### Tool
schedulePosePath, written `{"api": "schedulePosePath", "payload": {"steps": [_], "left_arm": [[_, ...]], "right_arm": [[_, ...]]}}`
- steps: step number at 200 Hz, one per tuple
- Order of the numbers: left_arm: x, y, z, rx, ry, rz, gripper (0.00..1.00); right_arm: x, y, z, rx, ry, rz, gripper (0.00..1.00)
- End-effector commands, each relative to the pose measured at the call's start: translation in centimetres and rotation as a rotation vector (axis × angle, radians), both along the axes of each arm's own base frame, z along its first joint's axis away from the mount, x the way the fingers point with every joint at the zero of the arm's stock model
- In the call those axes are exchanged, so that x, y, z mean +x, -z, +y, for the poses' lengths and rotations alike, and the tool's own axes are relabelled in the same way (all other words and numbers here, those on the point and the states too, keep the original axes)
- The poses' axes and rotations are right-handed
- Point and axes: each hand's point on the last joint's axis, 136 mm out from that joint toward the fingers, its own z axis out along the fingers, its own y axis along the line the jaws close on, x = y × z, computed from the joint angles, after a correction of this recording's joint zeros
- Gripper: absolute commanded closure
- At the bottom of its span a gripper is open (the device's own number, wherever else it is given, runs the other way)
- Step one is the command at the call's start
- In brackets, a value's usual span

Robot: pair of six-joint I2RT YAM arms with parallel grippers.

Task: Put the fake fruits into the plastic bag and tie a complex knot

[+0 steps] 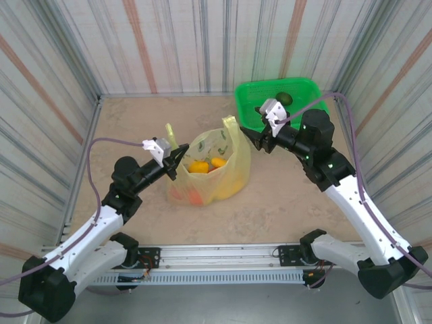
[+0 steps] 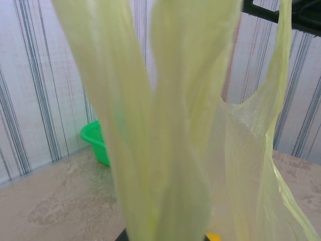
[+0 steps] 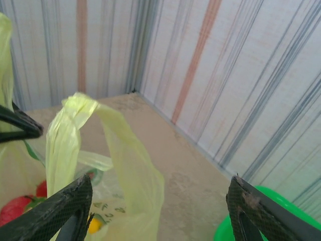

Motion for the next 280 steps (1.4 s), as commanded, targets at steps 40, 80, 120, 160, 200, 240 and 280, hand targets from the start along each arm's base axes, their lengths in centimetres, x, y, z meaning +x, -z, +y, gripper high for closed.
{"api": "schedulePosePath", "payload": {"steps": [40, 80, 120, 160, 200, 240, 280], "left_arm": [[-0.2, -1.6, -0.1, -0.005, 0.007, -0.061, 1.0], [-0.1, -1.5, -0.2, -0.004, 0.009, -0.058, 1.0], [-0.4, -1.7, -0.2, -0.01, 0.022, -0.067, 1.0], [-0.5, -1.7, -0.3, -0.011, 0.032, -0.073, 1.0], [-0.5, -1.8, -0.3, -0.011, 0.031, -0.076, 1.0], [-0.3, -1.6, -0.4, -0.009, 0.037, -0.069, 1.0], [-0.3, -1.6, -0.4, -0.001, 0.038, -0.07, 1.0]], "right_arm": [[-3.1, -1.0, 0.0, 0.037, -0.205, -0.038, 0.28], [-5.0, -0.7, 3.0, 0.154, -0.507, 0.081, 0.15], [-1.6, 1.0, 4.7, 0.15, -0.535, 0.082, 0.07], [1.8, 2.6, 6.7, 0.156, -0.581, 0.132, 0.1], [2.3, 4.8, 8.1, 0.164, -0.632, 0.182, 0.17], [2.1, 5.9, 8.6, 0.191, -0.656, 0.218, 0.29], [2.0, 7.4, 8.7, 0.187, -0.608, 0.245, 0.79]]}}
